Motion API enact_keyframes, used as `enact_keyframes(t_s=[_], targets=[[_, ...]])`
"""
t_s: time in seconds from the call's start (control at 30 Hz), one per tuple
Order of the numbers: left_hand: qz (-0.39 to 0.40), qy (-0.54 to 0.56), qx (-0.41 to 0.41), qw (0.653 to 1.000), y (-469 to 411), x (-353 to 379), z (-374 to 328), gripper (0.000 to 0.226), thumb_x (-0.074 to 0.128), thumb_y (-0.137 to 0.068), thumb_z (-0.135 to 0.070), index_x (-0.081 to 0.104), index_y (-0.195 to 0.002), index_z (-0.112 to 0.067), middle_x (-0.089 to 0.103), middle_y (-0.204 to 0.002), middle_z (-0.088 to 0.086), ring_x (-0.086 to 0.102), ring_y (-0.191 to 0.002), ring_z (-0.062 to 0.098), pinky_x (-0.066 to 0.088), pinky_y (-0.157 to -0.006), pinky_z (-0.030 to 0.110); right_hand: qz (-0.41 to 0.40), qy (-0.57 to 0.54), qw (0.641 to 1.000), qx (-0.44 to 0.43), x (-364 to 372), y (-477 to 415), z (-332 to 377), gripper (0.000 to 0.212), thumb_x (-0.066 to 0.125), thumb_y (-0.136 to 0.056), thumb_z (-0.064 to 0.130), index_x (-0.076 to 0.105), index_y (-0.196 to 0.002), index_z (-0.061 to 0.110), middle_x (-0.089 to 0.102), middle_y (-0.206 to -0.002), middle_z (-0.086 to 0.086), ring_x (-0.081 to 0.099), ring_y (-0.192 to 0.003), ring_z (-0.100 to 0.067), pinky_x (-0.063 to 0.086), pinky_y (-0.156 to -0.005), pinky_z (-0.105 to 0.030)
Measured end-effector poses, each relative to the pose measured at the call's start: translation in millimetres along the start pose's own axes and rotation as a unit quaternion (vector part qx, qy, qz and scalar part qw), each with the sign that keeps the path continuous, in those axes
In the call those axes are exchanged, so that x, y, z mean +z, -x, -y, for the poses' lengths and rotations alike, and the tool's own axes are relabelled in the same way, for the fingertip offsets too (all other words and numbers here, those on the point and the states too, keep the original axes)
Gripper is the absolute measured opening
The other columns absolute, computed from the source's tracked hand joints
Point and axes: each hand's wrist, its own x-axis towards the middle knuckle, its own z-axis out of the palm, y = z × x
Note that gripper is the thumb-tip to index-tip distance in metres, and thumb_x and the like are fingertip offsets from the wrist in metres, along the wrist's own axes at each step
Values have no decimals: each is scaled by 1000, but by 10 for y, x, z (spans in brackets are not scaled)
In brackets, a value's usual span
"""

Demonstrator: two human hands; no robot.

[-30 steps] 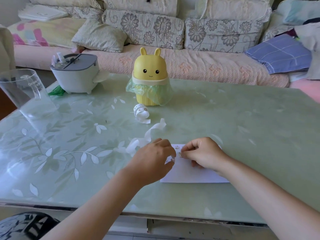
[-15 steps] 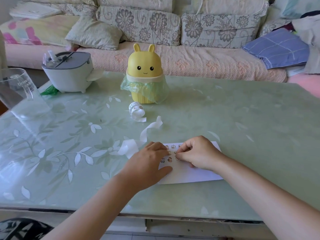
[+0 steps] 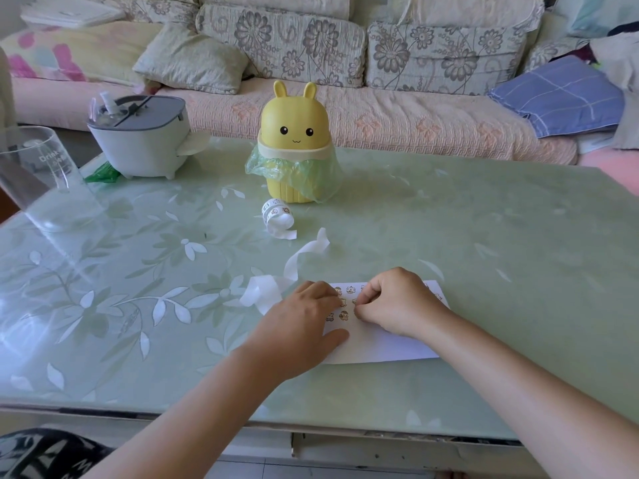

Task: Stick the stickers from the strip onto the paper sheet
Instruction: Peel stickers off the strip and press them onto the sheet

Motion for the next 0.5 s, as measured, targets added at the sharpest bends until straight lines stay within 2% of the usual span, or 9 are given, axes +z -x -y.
enact_keyframes(t_s=[0.1,0.13,0.23,0.3,0.4,0.5], targets=[[-16,5,13,1000,25,51,9,43,52,-90,-47,58,-127,-27,51,-128,-13,42,-121,10,54,-80,41,-5,44,999,16,0,-28,49,8,73,-75,25,74,-71,32,70,-78,17,69,-73,-11,55,-62,-23],[-24,6,25,999,36,65,12,42,48,-89,-47,60,-123,-27,52,-126,-13,43,-120,11,55,-76,40,-4,64,998,19,-10,-36,62,9,74,-73,26,73,-69,34,70,-78,17,68,-75,-11,54,-63,-23],[-39,-2,68,997,67,81,-6,34,45,-90,-37,64,-117,-27,57,-121,-12,49,-117,12,46,-70,23,-9,120,993,13,-43,-36,97,8,74,-73,32,70,-68,37,69,-83,18,67,-82,-11,45,-61,-21],[-40,-5,86,995,86,76,-37,36,42,-92,-31,65,-119,-28,59,-119,-12,50,-114,12,39,-73,18,-36,151,988,-6,-44,-20,100,6,73,-77,40,68,-79,38,67,-92,18,64,-88,-12,42,-65,-24],[-39,-10,84,996,97,90,-61,39,35,-92,-29,63,-121,-27,57,-119,-11,49,-113,12,41,-73,18,-79,180,980,-38,-40,23,65,22,72,-79,49,61,-94,37,62,-99,16,59,-92,-13,37,-70,-26],[-38,-6,82,996,97,109,-73,36,36,-92,-26,60,-119,-24,55,-117,-8,50,-109,16,53,-73,33,-93,168,980,-53,-55,77,-19,25,72,-77,52,61,-92,36,61,-90,17,58,-90,-10,38,-71,-26]])
